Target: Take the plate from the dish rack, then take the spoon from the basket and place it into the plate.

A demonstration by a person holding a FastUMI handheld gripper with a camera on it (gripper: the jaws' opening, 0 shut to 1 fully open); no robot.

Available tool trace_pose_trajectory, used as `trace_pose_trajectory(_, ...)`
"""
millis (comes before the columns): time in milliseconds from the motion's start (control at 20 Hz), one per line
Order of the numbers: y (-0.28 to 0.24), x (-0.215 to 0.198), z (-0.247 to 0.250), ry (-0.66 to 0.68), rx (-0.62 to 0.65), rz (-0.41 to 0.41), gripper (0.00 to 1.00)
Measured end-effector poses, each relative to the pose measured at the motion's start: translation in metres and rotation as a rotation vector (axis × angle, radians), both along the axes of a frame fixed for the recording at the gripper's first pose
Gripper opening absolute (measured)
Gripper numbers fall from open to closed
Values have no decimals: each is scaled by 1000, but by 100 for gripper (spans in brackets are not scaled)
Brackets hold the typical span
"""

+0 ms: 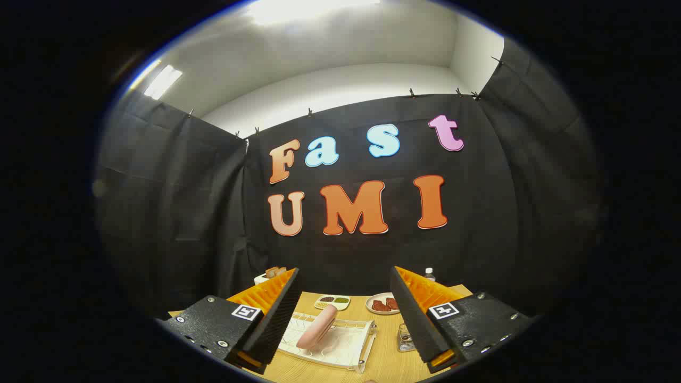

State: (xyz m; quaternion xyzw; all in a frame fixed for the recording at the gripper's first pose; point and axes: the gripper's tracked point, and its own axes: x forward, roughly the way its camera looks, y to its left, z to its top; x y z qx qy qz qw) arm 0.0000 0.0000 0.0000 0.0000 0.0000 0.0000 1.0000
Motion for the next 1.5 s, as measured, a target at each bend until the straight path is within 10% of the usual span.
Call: trace_pose_trajectory(1500, 35, 37, -36, 112, -12, 77, 99)
